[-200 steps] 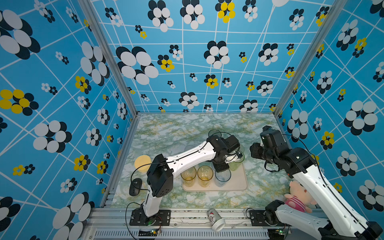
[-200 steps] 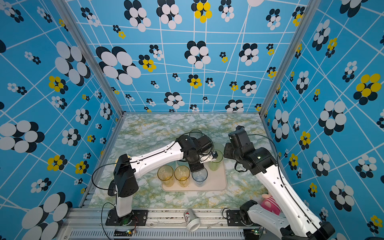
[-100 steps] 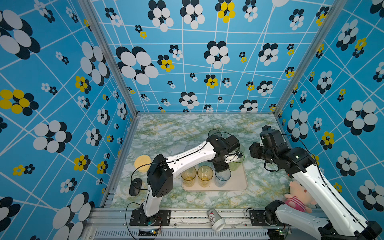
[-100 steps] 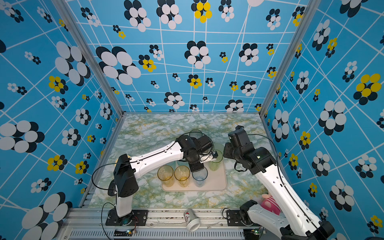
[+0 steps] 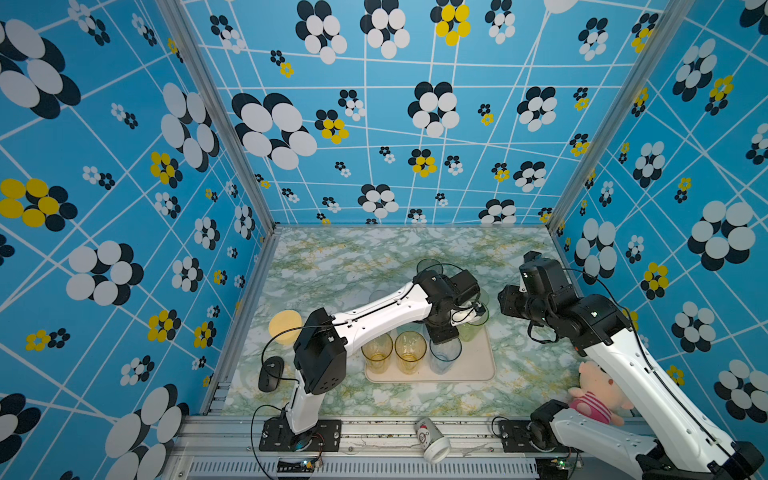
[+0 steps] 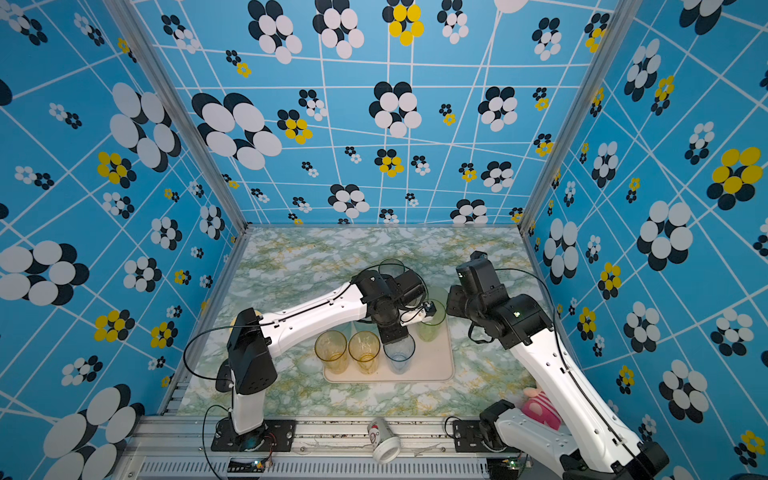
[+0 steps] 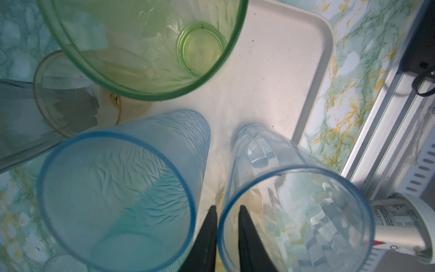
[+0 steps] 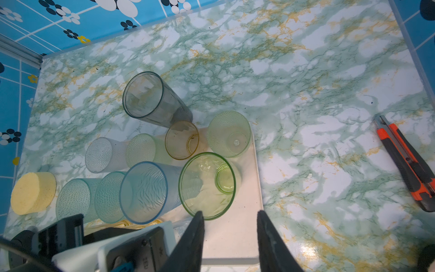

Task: Place the glasses into the tray
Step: 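Lower the clear cup onto the tray beside the blue-rimmed cup and open the left gripper, then raise and withdraw the left gripper while the right reaches the smoky grey cup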

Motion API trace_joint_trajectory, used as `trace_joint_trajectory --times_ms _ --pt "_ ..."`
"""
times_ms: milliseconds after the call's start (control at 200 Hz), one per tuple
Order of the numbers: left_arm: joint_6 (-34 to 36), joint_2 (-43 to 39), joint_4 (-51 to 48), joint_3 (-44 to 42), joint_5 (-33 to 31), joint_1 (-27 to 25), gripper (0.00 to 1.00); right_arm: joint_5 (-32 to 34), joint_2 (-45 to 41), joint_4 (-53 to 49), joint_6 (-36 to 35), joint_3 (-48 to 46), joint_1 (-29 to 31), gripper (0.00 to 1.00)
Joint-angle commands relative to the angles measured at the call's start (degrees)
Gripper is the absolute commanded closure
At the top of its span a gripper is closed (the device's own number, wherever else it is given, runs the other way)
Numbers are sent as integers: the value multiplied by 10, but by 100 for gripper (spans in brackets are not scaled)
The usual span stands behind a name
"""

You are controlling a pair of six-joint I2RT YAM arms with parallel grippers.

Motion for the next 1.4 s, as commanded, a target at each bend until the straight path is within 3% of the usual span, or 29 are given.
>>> trace_joint_trajectory --times_ms 0,510,745,995,1394 --pt "4 -19 0 -8 -7 3 79 -4 0 4 -4 -8 -4 60" --pt "3 -48 7 -3 -17 8 77 -4 0 5 -4 -8 -4 61" --pt "-20 -93 45 -17 39 34 78 -3 4 6 -4 -8 -4 60" --pt "-124 -175 114 -44 94 143 80 -17 27 -2 -14 2 -5 59" --pt "-259 -362 268 -262 136 381 78 -94 176 -11 -67 115 -4 61"
